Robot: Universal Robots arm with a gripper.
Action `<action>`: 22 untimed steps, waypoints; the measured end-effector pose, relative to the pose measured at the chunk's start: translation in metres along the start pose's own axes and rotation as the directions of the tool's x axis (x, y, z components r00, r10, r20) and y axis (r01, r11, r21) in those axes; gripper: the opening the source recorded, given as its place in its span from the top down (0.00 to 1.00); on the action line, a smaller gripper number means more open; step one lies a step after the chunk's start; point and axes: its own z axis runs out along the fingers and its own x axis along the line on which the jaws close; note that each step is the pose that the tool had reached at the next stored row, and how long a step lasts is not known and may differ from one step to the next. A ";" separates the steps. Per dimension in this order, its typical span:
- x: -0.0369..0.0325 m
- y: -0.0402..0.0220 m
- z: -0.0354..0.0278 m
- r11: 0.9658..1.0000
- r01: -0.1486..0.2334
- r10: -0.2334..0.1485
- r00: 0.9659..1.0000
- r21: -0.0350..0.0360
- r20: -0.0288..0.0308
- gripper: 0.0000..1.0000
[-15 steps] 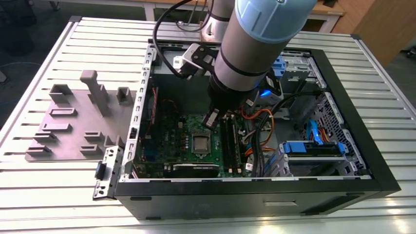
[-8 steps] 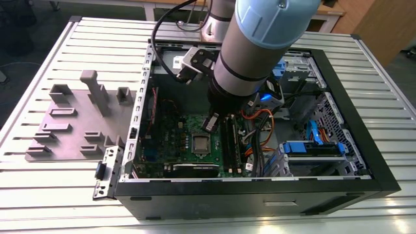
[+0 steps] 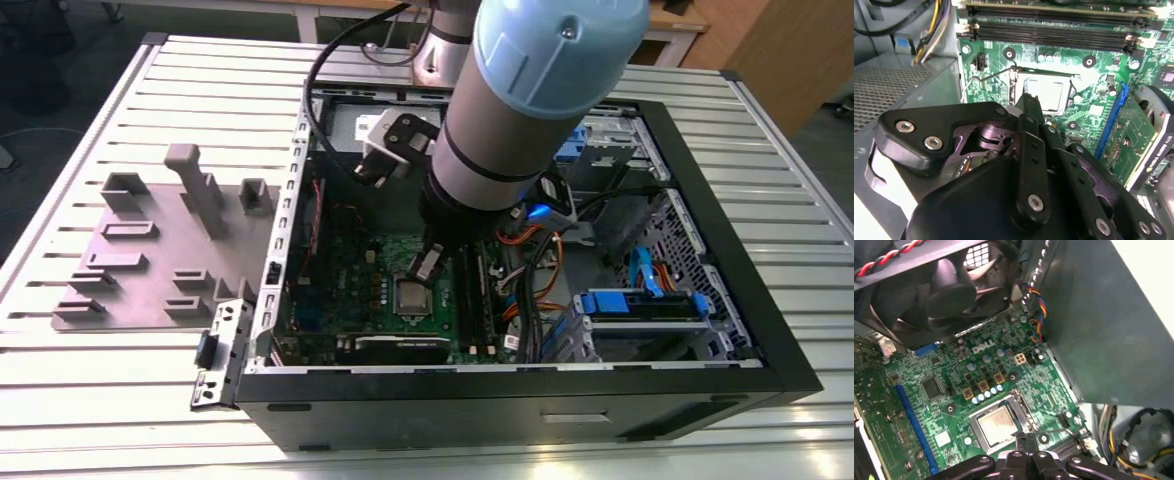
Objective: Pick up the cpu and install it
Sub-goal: 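Close the cpu cover, then install the first cpu locking lever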
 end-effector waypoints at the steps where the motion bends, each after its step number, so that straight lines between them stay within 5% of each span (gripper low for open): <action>1: 0.0006 0.0008 0.0008 1.000 0.004 -0.004 1.000 0.000 -0.001 0.89; 6: 0.0040 0.0054 0.0020 1.000 0.014 -0.014 1.000 0.000 -0.002 0.89; 22: 0.0043 0.0055 0.0019 1.000 0.020 -0.020 1.000 -0.001 -0.003 0.89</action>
